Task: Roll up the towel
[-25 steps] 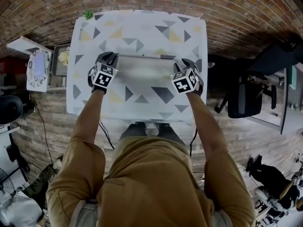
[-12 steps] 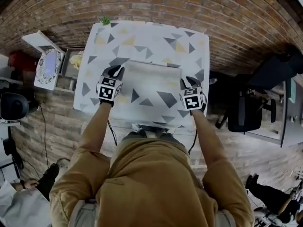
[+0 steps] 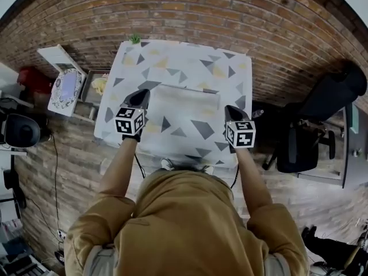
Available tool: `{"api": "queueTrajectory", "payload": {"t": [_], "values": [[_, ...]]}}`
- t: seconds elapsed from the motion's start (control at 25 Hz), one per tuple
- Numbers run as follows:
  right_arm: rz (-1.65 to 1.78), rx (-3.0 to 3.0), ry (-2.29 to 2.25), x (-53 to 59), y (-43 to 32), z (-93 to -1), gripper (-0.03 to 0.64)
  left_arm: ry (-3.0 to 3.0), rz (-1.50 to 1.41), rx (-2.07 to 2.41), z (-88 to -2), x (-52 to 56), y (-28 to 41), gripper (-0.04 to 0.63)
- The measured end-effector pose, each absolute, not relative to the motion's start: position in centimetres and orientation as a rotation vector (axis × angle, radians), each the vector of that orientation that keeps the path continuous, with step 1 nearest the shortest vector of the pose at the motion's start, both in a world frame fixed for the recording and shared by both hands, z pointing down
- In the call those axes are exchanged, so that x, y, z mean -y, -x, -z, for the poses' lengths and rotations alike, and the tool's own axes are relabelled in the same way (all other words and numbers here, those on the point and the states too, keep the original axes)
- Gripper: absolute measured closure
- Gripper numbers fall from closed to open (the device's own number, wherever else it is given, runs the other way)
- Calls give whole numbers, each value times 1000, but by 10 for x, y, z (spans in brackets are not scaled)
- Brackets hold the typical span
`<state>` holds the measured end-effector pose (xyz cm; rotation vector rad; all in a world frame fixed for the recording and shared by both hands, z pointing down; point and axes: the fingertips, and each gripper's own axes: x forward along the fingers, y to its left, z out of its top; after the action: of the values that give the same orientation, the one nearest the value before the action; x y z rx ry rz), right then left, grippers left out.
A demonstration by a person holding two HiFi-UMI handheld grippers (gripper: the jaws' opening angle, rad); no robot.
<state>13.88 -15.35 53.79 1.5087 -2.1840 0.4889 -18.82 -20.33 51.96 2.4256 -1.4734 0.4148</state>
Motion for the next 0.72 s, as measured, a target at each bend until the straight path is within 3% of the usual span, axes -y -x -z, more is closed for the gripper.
{"api": "queueTrajectory", "payload": {"t": [0.72], "values": [[-106,2557,-1764,130,-162,-326,614,-2754,-77,1751,-322,156,218,532]]}}
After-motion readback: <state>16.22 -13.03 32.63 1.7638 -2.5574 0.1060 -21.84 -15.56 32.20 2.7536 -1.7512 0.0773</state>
